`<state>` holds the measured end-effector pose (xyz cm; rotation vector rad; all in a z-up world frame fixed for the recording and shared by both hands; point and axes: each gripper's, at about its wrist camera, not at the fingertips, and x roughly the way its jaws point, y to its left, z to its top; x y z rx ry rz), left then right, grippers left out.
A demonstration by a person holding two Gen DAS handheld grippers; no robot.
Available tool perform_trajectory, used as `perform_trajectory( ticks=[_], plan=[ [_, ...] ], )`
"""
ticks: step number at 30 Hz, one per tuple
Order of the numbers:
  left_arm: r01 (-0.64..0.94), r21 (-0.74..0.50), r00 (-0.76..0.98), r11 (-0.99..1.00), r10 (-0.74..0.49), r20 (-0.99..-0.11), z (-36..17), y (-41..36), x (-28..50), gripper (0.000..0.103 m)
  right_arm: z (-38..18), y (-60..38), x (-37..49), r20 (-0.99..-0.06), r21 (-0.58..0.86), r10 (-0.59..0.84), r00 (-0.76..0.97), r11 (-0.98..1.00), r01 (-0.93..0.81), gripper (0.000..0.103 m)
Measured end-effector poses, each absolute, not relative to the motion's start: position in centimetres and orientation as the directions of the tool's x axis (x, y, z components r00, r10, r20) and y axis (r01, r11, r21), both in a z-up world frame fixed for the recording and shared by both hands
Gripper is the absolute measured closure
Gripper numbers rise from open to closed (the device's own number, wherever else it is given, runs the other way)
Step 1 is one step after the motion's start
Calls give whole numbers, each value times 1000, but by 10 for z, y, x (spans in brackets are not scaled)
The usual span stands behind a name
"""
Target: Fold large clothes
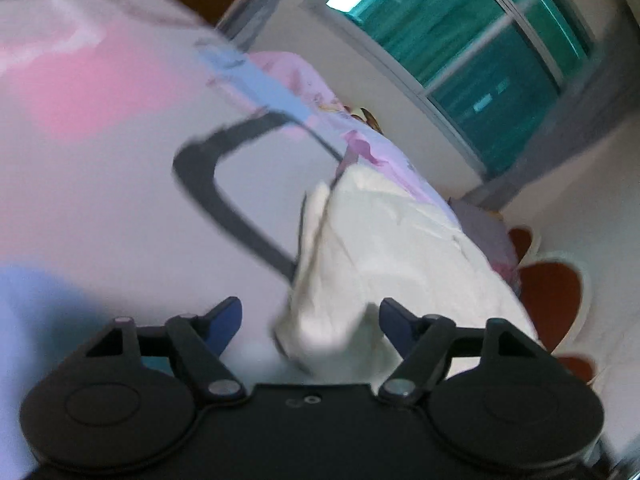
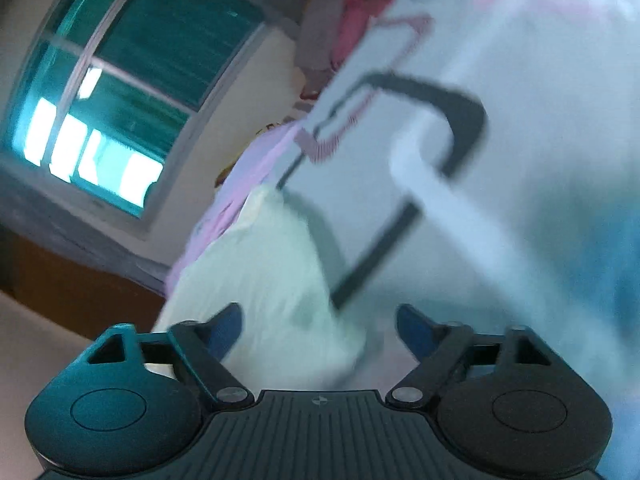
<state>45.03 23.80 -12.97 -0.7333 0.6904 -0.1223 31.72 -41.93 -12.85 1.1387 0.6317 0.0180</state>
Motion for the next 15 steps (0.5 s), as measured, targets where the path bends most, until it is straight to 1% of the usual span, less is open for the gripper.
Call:
perform_trajectory(
  ticks=[2,5,6,7,9,10,11,12,13,14,15],
  plan=[
    [-143,-718,775,681,-374,-509,-140,232,452,29,-136,-408,320,-445,870,352,823,386,306,25],
    [-142,-736,782,662,-381,-493,-144,220,470,29,-140,-395,338,-435,880,357,827,365,305,27],
    [-148,-746,785,649,-382,-488,-146,219,478,29,-139,-393,344,-431,882,356,829,360,304,30],
    [-156,-761,789,630,-384,-480,-149,218,487,29,-139,-391,351,-438,876,348,829,373,306,31],
    [-169,-771,798,614,-374,-473,-154,218,497,33,-140,-391,361,-446,869,329,833,381,315,33],
    [-173,-768,797,617,-370,-477,-156,216,498,38,-141,-391,364,-448,865,325,833,392,312,35],
    [-178,-766,793,618,-371,-483,-157,213,503,47,-141,-391,367,-456,856,315,832,409,315,39],
    [-177,-766,790,618,-375,-485,-158,212,506,54,-141,-393,366,-456,855,312,833,413,314,49],
    [-170,-763,786,623,-381,-486,-158,211,508,62,-142,-392,365,-452,856,318,833,417,305,57],
    [-159,-755,788,636,-379,-485,-156,210,508,69,-141,-391,367,-450,853,319,834,430,295,61],
    [-151,-750,790,644,-377,-483,-155,208,509,72,-140,-388,364,-446,848,319,836,448,281,69]
  ],
)
